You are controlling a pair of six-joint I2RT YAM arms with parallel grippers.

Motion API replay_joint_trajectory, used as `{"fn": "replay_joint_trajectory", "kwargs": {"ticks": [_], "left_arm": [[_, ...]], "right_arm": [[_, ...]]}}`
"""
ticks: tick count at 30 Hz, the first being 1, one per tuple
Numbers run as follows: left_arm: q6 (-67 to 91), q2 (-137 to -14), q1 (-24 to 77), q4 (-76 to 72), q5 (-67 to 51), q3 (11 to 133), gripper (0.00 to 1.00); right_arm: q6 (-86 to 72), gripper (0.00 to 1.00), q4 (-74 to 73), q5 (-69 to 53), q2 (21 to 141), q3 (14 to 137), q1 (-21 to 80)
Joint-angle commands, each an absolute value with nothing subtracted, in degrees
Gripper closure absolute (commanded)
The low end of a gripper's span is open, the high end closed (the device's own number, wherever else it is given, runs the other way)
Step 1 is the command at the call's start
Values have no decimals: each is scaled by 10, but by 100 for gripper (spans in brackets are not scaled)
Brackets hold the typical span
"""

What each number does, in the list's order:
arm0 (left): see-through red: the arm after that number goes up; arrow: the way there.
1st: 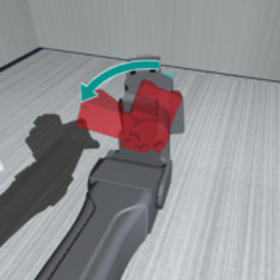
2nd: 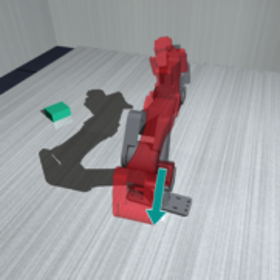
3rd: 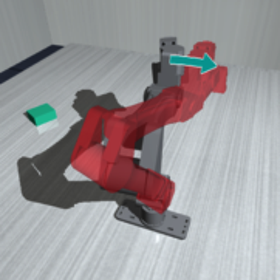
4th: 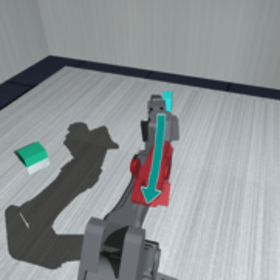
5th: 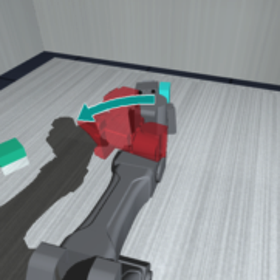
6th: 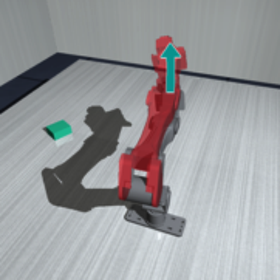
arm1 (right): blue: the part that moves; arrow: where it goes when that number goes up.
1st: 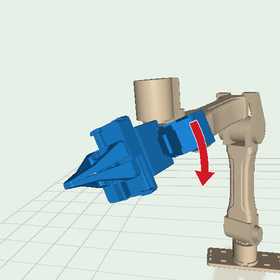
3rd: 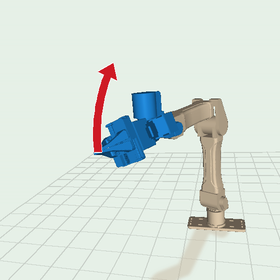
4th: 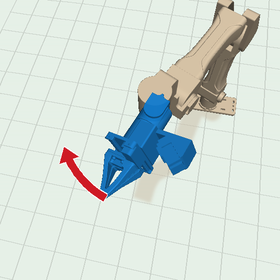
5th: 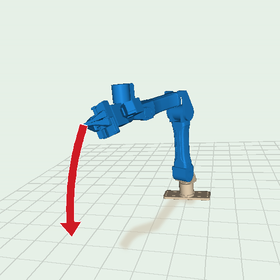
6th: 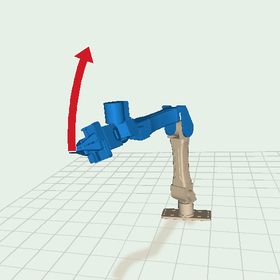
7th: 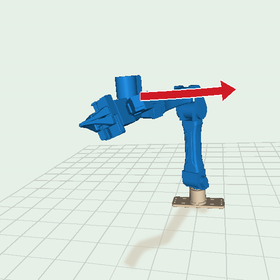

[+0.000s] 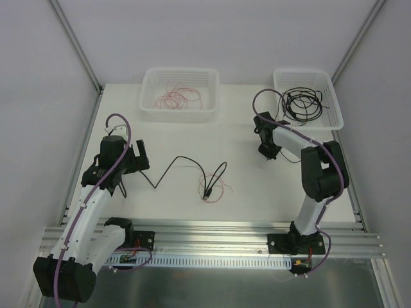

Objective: Untangle the cables

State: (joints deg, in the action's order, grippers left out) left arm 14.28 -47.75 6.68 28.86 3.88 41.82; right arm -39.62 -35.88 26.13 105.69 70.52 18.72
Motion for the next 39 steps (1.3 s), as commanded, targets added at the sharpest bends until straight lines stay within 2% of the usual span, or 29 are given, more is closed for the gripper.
{"fn": "replay_joint_trajectory", "kwargs": {"ticks": [1, 8, 13, 18, 26, 31, 38, 39], "left_arm": [[141, -470, 64, 276, 31, 415, 9], [141, -472, 64, 275, 32, 415, 9], [142, -473, 64, 275, 33, 415, 9], [140, -476, 64, 275, 34, 415, 9], [140, -485, 64, 275, 35, 414, 9], [139, -489, 64, 275, 39, 414, 9], [139, -501, 64, 275, 34, 415, 9], [138, -501, 64, 275, 33, 416, 9]], "right_arm": [[-363, 99, -377, 276, 969, 686, 200], [-264, 99, -423, 299, 846, 711, 201], [-179, 99, -452, 313, 784, 828, 200], [-120, 99, -439, 288, 780, 938, 164], [-55, 99, -363, 173, 882, 1094, 70], [-18, 99, -299, 100, 982, 1129, 25], [-18, 99, -231, 120, 1114, 1100, -12], [-28, 92, -238, 119, 1141, 1106, -19]]}}
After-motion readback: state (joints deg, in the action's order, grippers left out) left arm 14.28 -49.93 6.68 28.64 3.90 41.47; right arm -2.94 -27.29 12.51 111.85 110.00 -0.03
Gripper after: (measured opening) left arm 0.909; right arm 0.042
